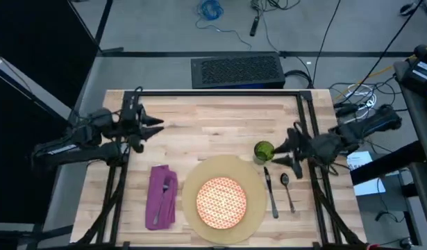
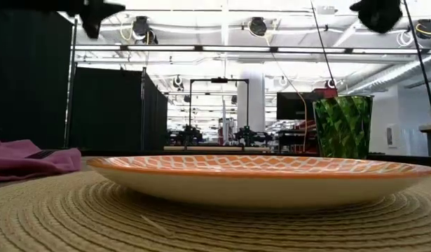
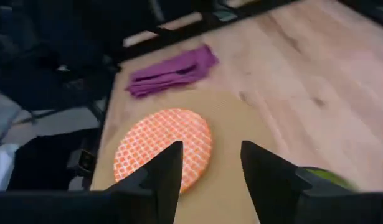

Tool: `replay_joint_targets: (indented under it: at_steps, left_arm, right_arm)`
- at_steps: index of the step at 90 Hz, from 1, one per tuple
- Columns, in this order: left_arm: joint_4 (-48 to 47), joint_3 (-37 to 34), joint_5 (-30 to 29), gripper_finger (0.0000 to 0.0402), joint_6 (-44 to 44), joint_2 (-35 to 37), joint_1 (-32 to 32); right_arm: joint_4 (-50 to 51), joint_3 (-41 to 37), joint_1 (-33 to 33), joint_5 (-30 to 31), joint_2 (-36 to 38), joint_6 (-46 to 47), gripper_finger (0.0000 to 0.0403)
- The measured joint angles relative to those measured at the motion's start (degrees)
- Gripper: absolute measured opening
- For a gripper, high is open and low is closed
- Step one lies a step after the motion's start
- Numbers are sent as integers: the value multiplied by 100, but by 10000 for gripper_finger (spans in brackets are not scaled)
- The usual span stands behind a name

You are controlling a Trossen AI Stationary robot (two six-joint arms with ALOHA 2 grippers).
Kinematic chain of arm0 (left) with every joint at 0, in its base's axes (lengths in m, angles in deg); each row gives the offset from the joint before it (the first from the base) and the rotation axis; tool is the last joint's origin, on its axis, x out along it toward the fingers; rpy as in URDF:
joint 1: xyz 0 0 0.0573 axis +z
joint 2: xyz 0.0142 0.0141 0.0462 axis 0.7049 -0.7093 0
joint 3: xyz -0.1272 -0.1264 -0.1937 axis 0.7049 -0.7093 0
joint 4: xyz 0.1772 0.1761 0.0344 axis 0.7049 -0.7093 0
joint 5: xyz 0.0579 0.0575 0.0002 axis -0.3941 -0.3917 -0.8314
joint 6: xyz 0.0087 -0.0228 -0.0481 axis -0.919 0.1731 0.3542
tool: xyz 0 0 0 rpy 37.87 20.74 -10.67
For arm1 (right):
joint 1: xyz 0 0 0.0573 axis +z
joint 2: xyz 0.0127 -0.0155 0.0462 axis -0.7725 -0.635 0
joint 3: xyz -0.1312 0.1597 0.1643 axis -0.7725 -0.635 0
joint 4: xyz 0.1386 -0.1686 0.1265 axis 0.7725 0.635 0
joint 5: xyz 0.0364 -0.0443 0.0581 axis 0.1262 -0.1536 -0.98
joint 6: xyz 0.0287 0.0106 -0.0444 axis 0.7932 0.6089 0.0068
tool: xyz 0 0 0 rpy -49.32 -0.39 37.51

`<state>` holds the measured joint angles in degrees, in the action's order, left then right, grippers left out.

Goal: Set table place
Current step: Return to Home Position

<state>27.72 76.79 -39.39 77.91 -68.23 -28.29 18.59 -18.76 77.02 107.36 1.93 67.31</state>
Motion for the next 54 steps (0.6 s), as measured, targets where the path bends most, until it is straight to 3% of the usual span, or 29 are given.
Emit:
replay_joint_targets:
  at_steps: [22, 31, 35, 54]
  left_arm:
    - [2592, -1827, -552, 127, 347, 363, -528]
    - [3212, -2282, -745, 127, 402, 326, -627]
    - [3079, -2320, -794, 127, 450, 322, -647]
    - [2775, -2320, -791, 127, 298, 261, -659]
  right_arm:
    - [-4807, -2482, 259, 23, 403, -972, 148]
    - [-6352, -3251, 259, 4, 366, -1200, 148]
    - [-6704, -3528, 257, 2, 366, -1161, 148]
    - [-6354, -3487, 207, -16, 410, -1155, 148]
